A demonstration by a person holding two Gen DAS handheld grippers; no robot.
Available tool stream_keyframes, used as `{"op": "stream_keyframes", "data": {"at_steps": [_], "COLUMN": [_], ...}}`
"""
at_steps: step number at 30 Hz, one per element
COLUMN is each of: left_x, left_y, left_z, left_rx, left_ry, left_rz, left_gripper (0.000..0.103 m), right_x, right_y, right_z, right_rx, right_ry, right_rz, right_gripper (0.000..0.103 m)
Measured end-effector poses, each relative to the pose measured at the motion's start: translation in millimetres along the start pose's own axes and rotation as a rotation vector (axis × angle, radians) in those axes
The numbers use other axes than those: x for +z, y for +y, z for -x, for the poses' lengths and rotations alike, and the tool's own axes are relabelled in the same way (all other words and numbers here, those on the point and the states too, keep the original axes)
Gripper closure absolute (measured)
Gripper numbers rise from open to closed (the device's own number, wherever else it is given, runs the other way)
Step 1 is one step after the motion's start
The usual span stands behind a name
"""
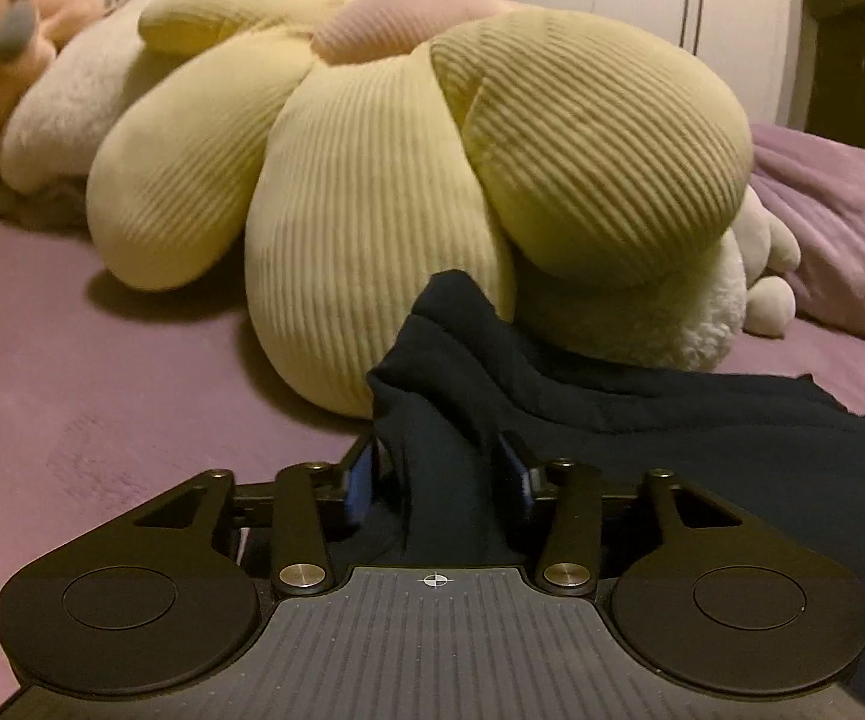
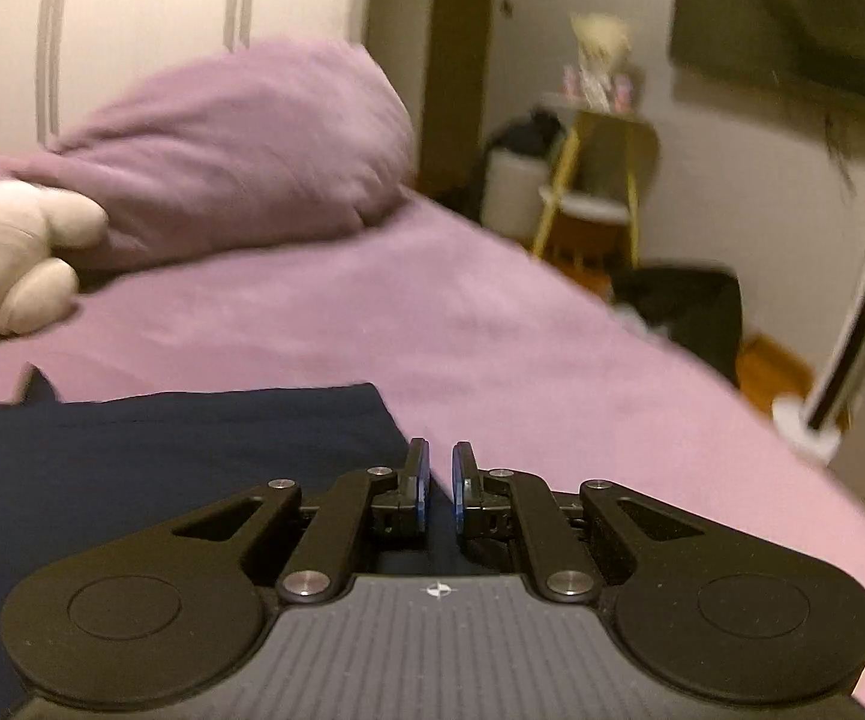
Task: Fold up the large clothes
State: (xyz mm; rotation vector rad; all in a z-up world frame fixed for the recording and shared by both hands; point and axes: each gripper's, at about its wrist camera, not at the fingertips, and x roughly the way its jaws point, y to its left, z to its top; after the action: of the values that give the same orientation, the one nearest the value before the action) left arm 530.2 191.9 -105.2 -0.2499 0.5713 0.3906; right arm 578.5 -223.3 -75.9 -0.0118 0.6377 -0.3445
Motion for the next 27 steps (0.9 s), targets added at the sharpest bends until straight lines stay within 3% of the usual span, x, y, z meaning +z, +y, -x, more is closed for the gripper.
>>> {"op": "stream_keyframes", "data": {"at_steps": [2, 5, 9, 16, 18, 20, 22, 23, 25, 27], "left_x": [0.0, -1.9, -2.8, 3.9, 5.5, 10.4, 15.2, 15.4, 8.2, 3.8], "left_y": [6.2, 15.3, 21.9, 27.9, 31.2, 30.7, 24.0, 20.0, 11.8, 9.8], "left_z": [-4.5, -10.7, -16.9, -15.3, -6.7, 17.9, 51.1, 63.3, 72.7, 59.1], "left_rx": [-0.014, -0.044, -0.077, -0.061, -0.054, -0.021, -0.075, -0.107, -0.101, -0.07], "left_ry": [0.009, 0.024, 0.035, 0.057, 0.062, 0.01, -0.075, -0.108, -0.157, -0.092], "left_rz": [0.046, 0.108, 0.157, 0.184, 0.195, 0.171, 0.091, 0.035, -0.067, -0.062], "left_gripper": [0.043, 0.036, 0.032, 0.018, 0.019, 0.022, 0.017, 0.011, 0.006, 0.008], "right_x": [-8.2, -13.8, -17.7, -17.4, -17.6, -19.1, -17.8, -13.8, -3.9, -3.9], "right_y": [-6.1, -10.5, -14.4, -20.6, -28.4, -39.0, -44.3, -46.4, -46.7, -41.7], "right_z": [-13.5, -17.3, -17.5, -19.4, -15.8, -8.6, 3.0, 11.9, 40.5, 67.6], "right_rx": [0.001, 0.022, 0.036, 0.068, 0.098, 0.111, 0.107, 0.116, 0.167, 0.237], "right_ry": [0.038, 0.025, 0.016, 0.009, -0.007, -0.037, -0.073, -0.097, -0.185, -0.281], "right_rz": [-0.045, -0.082, -0.099, -0.141, -0.188, -0.253, -0.282, -0.287, -0.251, -0.184], "right_gripper": [0.095, 0.095, 0.095, 0.095, 0.093, 0.08, 0.062, 0.062, 0.059, 0.057]}}
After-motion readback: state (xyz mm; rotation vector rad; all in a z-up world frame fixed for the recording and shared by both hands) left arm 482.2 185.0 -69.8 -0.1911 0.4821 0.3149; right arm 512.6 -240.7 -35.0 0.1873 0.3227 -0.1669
